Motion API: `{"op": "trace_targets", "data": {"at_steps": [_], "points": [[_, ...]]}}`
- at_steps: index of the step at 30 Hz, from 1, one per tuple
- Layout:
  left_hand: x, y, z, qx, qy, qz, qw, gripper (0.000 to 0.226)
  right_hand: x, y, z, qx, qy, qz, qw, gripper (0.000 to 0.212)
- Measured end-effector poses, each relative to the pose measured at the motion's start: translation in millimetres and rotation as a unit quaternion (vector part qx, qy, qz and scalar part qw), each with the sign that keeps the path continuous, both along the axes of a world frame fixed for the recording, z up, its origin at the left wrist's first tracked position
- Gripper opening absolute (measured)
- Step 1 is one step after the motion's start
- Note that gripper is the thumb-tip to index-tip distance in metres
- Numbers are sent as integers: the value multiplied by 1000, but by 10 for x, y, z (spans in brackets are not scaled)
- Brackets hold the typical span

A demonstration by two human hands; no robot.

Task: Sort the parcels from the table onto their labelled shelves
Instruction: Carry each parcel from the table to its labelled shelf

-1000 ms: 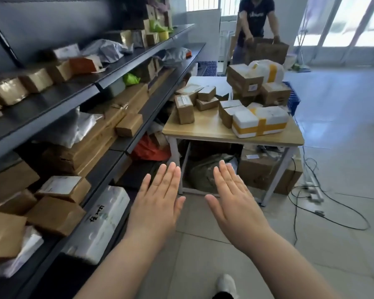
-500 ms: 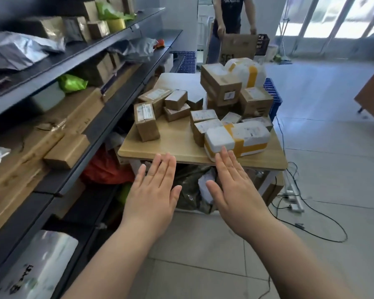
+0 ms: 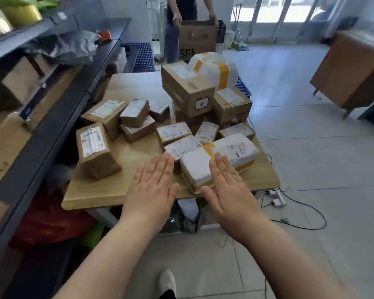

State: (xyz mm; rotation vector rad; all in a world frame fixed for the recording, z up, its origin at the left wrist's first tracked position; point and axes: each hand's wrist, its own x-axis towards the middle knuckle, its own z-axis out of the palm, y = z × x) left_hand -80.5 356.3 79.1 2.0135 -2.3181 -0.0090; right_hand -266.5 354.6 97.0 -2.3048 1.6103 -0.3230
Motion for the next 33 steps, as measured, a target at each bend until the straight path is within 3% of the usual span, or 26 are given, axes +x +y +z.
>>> {"op": "trace_targets", "data": {"at_steps": [7,11,14,17,33], "points": [[-207,-955,-139,68,-14,-100,993,57,-127,-538,-258,41,-17,-107,993,82],[-364,-1203,-268,111,-31,-116,987,57,-268,-718,-390,72,-13,-120,990,91],[-483,-1356,-370,142,-59,-118,981,58,-408,-976,-419,84,-3,-122,989,79],[-605,-1501,-388,155,-74,-106,979,57,-539,-1292,-355,104,-1,-94,990,66],[-1108,-1870,-734,229,-59,35,971,62,-1002,-2501,-549,147,41,67,986,65]]}}
